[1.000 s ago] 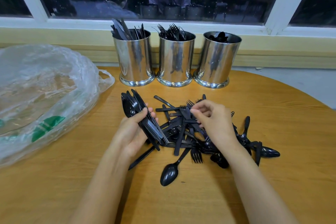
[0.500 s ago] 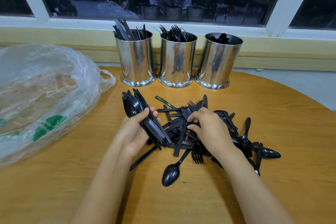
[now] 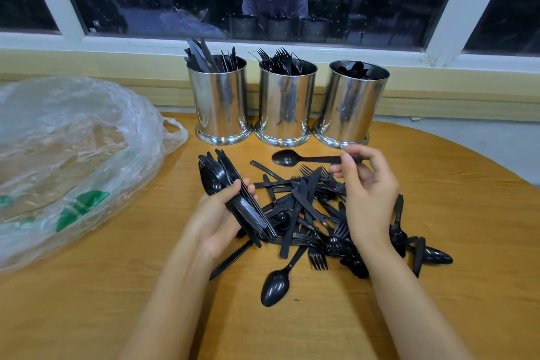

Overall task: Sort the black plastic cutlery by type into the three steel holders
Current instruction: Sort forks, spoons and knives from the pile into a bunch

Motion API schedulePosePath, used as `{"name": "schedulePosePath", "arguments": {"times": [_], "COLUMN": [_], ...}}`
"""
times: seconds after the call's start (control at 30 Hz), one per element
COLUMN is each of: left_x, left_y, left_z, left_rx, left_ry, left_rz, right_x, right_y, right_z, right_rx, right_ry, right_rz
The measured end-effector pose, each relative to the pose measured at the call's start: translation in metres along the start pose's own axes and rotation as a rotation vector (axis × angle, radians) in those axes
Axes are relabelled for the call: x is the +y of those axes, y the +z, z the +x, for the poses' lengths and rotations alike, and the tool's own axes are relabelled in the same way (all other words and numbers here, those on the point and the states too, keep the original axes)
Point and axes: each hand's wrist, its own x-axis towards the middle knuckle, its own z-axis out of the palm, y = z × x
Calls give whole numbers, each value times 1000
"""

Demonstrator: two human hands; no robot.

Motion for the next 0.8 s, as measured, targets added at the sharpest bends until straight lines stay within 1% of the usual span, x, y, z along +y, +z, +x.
{"name": "schedulePosePath", "arguments": {"times": [0.23, 0.33, 0.47, 0.57, 0.67, 0.73, 0.8], "left_x": [0, -1, -1, -1, 0, 1, 1], "left_y": [2, 1, 1, 3, 3, 1, -2], "left_z": [-1, 0, 0, -2, -3, 1, 4], "left_rx": [31, 27, -35, -64, -61, -65, -62], "left_ry": [-13, -15, -19, -9, -8, -16, -25], "left_rz": [-27, -57, -28, 59, 50, -29, -64], "right_x": [-3, -5, -6, -7, -8, -8, -6], "right_y": [14, 19, 27, 32, 33, 33, 34], "right_z": [-11, -18, -28, -34, -37, -38, -39], "right_rx": [-92, -120, -171, -228, -375, -486, -556], "right_ry": [428, 534, 564, 563, 560, 516, 463], "right_rz": [283, 342, 269, 221, 143, 60, -11]}}
